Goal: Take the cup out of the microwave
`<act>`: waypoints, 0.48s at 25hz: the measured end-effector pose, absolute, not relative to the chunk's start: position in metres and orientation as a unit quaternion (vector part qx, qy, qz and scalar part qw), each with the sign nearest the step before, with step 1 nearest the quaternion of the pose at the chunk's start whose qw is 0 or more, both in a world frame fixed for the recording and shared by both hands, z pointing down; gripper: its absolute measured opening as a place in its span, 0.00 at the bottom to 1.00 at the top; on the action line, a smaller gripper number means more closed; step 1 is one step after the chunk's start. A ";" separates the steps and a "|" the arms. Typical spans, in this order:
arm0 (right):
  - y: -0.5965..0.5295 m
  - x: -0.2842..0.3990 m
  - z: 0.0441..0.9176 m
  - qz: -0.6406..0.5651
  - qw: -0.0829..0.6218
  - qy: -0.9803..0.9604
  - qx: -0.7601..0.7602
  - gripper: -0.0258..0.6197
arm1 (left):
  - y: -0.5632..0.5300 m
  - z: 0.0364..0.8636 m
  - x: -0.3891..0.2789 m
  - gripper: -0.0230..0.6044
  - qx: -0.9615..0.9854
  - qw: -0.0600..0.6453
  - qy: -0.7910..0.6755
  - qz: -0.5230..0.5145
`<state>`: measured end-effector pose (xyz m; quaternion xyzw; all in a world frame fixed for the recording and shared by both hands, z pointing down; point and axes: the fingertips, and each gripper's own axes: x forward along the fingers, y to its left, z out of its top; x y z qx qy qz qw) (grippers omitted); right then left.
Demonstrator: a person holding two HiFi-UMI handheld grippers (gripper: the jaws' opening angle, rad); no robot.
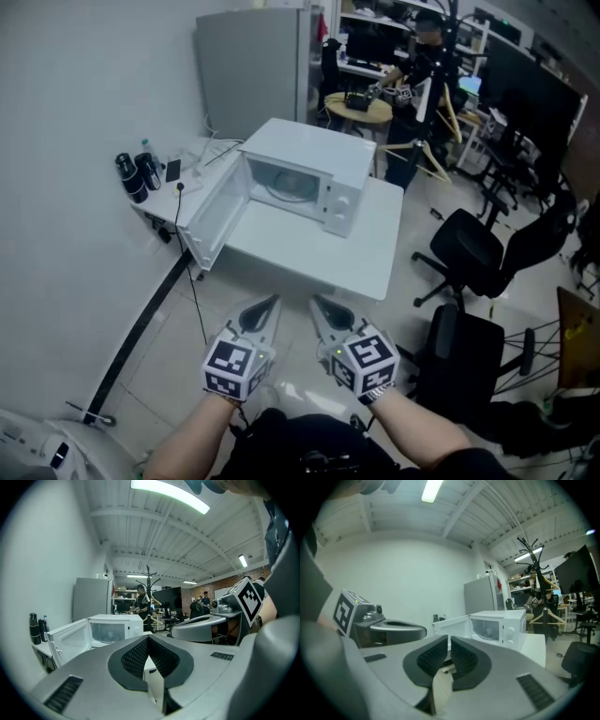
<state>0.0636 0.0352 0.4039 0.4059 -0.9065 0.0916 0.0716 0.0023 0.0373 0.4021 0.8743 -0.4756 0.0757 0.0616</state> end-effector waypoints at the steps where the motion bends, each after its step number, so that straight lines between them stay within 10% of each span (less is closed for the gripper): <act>1: 0.026 0.057 0.404 0.092 0.073 -0.905 0.409 0.10 | 0.028 0.401 -0.005 0.03 0.876 0.062 -0.473 0.075; 12: -0.063 0.009 0.402 0.098 0.072 -0.881 0.458 0.13 | -0.053 0.401 -0.053 0.03 0.896 0.058 -0.432 0.090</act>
